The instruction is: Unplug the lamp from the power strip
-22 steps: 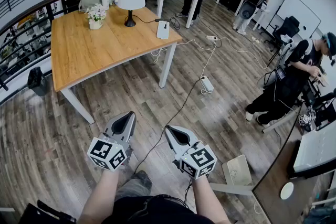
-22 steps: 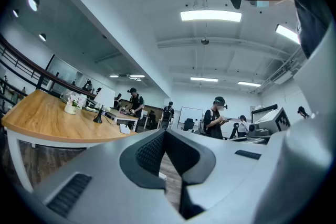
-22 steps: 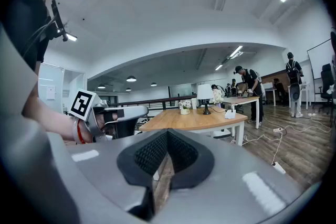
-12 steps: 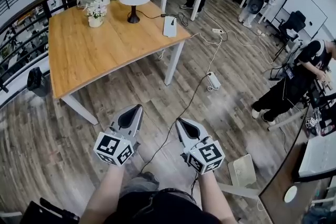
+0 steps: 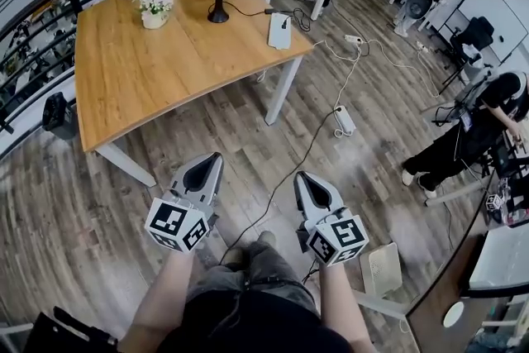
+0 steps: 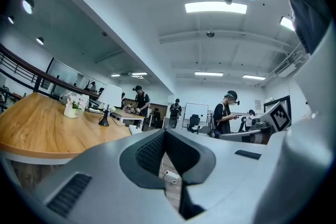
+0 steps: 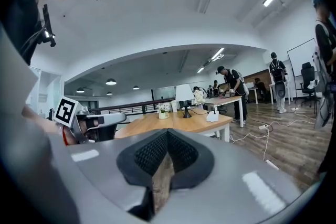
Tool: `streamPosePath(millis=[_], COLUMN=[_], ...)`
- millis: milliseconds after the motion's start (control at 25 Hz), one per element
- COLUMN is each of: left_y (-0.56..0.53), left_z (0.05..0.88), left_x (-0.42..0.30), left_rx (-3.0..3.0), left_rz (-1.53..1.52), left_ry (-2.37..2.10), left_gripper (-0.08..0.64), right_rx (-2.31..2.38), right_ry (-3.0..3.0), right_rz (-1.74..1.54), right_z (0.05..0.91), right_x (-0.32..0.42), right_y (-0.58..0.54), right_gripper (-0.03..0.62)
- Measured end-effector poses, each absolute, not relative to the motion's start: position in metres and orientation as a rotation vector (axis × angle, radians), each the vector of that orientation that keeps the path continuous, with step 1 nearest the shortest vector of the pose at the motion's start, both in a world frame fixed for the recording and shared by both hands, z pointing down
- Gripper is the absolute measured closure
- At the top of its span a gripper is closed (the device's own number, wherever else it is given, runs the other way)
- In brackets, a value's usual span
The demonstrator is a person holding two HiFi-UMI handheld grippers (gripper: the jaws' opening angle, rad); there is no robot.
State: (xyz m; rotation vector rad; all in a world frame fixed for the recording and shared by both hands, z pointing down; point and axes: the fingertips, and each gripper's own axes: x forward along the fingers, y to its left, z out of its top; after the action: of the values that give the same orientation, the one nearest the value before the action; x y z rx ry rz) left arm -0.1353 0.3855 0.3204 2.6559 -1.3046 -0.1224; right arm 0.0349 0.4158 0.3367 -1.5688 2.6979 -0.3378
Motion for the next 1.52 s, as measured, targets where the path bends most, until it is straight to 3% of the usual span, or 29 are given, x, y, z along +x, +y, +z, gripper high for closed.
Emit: streamPosePath(millis=[1080,1520], left_y=[0.141,0.093], left_z=[0.320,0.315], left_x=[-0.042,-0.026], left_rx=[2.647,2.644], left_rz=[-0.116,-0.113], left_ry=[-1.346,-1.421], left_gripper=[0.566,0.566], right_rx=[-1.380,-1.360], right_ry=[2.787,2.786], right_rz=[-0.364,-0.371], right_z=[0.351,0.350], right_x=[0.097,0.118], right_y=[0.167,0.114], right_gripper=[0.584,0.584])
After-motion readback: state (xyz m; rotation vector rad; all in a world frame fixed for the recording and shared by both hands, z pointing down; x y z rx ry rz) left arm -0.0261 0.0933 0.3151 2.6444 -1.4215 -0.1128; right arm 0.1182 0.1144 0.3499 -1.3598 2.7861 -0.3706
